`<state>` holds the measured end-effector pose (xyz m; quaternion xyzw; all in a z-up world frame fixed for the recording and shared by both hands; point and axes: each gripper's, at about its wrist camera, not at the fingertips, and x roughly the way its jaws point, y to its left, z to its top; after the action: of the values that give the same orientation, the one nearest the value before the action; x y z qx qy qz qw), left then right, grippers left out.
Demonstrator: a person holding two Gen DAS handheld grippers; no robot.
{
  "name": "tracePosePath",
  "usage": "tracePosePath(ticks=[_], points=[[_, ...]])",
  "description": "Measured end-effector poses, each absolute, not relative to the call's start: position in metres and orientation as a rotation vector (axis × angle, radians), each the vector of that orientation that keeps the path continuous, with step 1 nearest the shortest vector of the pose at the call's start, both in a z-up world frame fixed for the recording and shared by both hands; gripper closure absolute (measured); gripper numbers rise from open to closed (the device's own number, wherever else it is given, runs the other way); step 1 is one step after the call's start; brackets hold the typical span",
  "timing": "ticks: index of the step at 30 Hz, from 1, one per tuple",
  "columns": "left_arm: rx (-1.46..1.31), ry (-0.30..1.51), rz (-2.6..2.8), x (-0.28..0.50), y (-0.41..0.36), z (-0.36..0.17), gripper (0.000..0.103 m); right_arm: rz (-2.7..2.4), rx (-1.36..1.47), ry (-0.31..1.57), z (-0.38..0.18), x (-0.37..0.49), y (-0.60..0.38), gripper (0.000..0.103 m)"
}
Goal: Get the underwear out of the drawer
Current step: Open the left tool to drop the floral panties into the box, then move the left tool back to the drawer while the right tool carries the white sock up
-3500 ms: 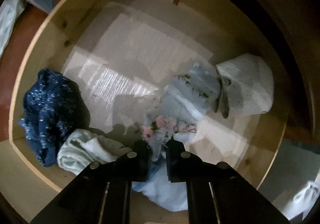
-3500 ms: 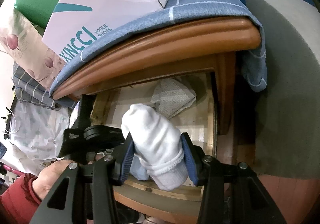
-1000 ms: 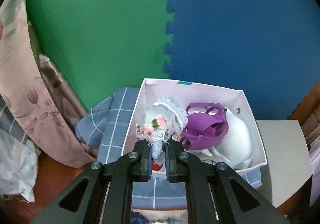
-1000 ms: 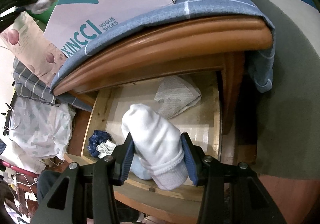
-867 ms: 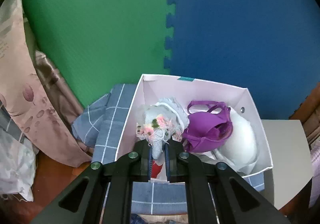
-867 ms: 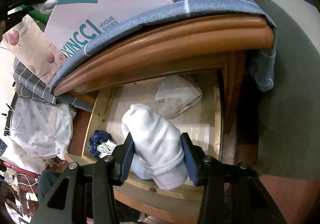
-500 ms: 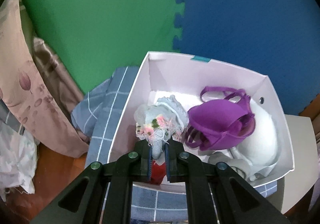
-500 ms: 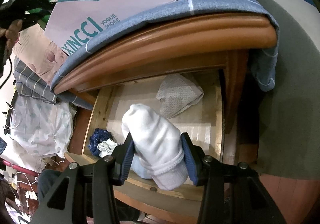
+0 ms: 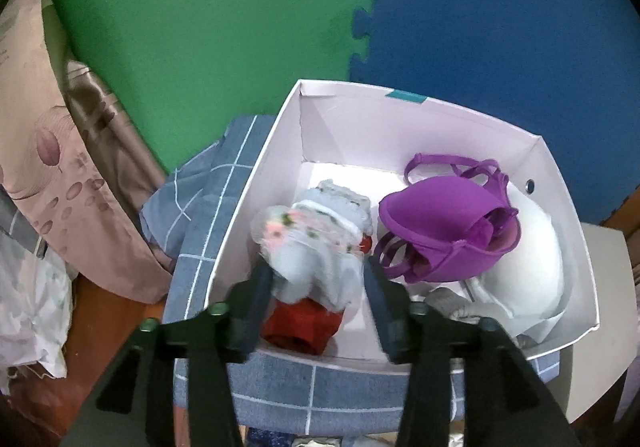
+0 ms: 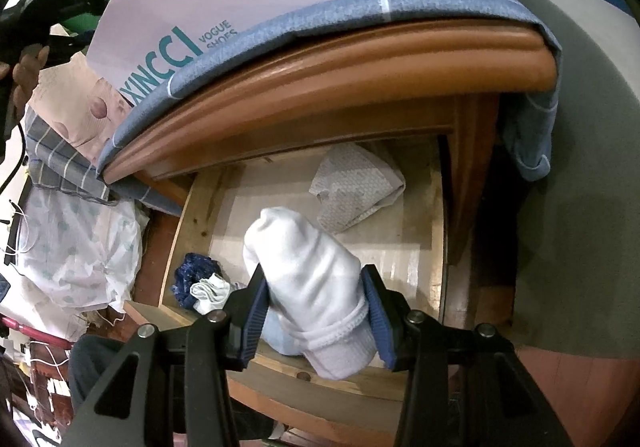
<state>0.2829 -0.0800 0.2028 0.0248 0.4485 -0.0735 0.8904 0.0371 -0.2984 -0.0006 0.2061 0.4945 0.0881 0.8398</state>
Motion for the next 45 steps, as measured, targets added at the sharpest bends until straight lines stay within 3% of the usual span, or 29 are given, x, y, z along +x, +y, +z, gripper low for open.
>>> tracePosePath(ticks=[10, 15, 21, 32, 45], points=[[0.004, 0.802, -0.23, 0.233, -0.071, 0.229, 0.032, 0.175, 0.41, 1.056, -0.005, 0.038, -0.294, 0.057], [0.031, 0.706, -0.206, 0.182, -0.058, 0.227, 0.026, 0.172, 0.383, 1.058, -0.007, 0.039, -0.289, 0.057], [0.06, 0.677, -0.099, 0.136, -0.027, 0.187, 0.024, 0.157, 0.333, 1.062, -0.01, 0.041, -0.281, 0.057], [0.019, 0.729, 0.09, 0.124, 0.031, 0.108, 0.022, 0.118, 0.163, 1.004, 0.017, 0.031, -0.261, 0.057], [0.062, 0.807, 0.06, 0.125, 0.037, 0.09, 0.019, 0.063, 0.015, 0.979, 0.088, 0.024, -0.236, 0.057]])
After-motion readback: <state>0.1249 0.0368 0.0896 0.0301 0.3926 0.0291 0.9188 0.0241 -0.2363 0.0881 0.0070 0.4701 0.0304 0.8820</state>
